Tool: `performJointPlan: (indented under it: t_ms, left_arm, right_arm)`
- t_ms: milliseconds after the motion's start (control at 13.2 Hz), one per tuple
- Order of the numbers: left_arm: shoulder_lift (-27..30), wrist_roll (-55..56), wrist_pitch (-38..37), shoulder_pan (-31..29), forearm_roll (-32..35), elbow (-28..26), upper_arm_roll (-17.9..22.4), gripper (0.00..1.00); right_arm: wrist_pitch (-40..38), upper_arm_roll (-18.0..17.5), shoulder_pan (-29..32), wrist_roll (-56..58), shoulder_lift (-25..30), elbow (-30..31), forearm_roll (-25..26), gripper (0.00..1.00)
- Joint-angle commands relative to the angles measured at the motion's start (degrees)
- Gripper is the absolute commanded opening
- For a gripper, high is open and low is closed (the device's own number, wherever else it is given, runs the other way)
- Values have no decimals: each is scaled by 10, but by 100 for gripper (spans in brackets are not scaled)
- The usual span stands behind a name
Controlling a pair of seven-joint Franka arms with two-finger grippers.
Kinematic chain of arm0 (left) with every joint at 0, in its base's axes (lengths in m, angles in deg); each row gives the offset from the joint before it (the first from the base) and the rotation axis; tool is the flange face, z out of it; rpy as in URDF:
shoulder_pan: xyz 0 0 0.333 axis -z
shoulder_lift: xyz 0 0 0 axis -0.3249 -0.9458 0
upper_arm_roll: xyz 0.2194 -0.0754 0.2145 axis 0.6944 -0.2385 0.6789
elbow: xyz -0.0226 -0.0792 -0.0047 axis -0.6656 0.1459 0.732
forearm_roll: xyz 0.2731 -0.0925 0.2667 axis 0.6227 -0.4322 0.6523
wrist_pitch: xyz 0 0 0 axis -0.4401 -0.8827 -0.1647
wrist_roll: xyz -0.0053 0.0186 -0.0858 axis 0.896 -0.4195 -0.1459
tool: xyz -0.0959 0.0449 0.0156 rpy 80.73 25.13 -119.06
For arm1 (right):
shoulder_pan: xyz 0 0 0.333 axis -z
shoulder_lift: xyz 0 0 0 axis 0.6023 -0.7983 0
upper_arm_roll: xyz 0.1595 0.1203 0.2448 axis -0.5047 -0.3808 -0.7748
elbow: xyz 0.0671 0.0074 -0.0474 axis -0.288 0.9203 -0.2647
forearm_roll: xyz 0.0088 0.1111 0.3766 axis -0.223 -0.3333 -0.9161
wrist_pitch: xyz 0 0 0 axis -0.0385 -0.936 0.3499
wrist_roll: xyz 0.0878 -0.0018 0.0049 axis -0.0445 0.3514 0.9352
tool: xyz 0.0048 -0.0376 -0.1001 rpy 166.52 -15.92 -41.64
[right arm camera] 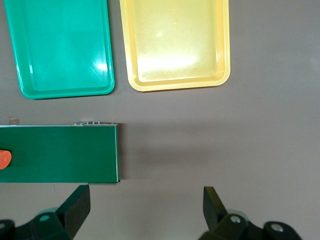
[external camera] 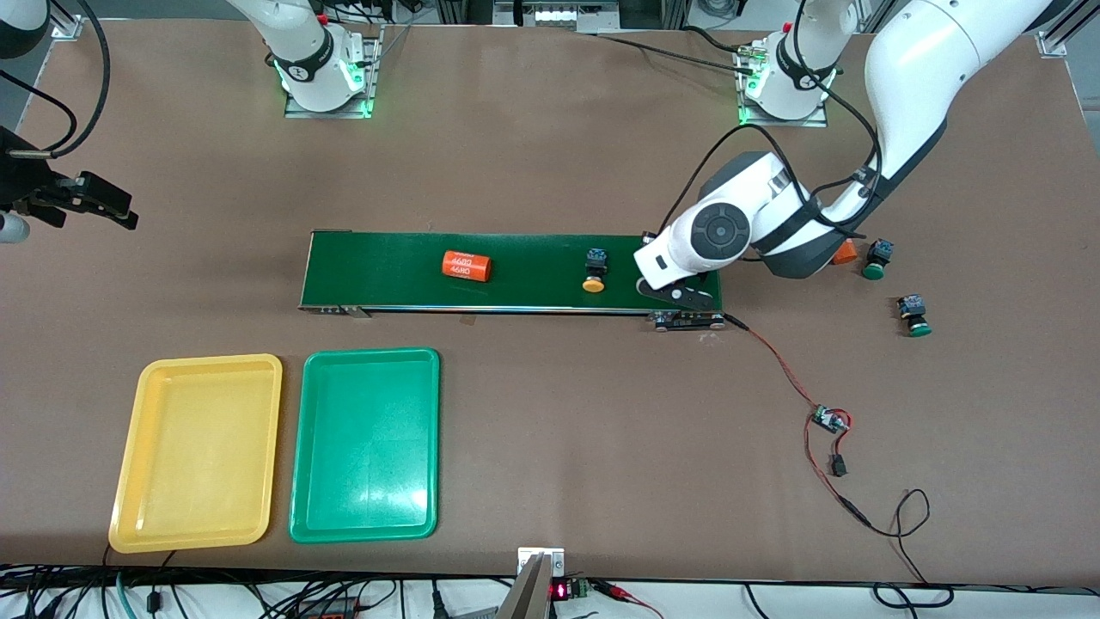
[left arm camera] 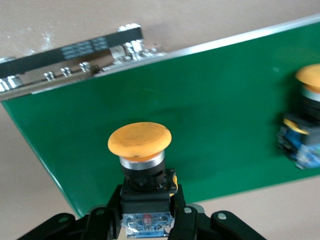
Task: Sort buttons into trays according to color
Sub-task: 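Set the second yellow button on the green belt with the left gripper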
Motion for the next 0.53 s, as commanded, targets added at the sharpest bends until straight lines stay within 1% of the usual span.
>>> performJointPlan:
  t_ms: [0, 76, 152, 228, 304, 456]
  left_arm:
    - [1, 19, 22, 19, -4, -5, 23, 49]
    - [3, 41, 19, 16, -4, -3, 22, 99]
    - [7, 48, 6, 11, -3, -1, 20, 100]
    - [21, 45, -25, 9, -4, 8, 16, 100]
    - [32, 45, -62, 10, -3, 29, 14, 100]
    - [38, 43, -141, 10, -4, 91, 5, 100]
  right_arm:
    - [-7, -1, 4, 0, -2, -9, 1, 100]
    - [-6, -1, 3, 1, -2, -9, 5, 100]
    - [-4, -1, 2, 1, -1, -9, 6, 100]
    - [-4, -1, 2, 0, -1, -9, 6, 100]
    - [-5, -1, 2, 0, 0, -9, 6, 100]
    - [-2, 0, 2, -2, 3, -13, 8, 100]
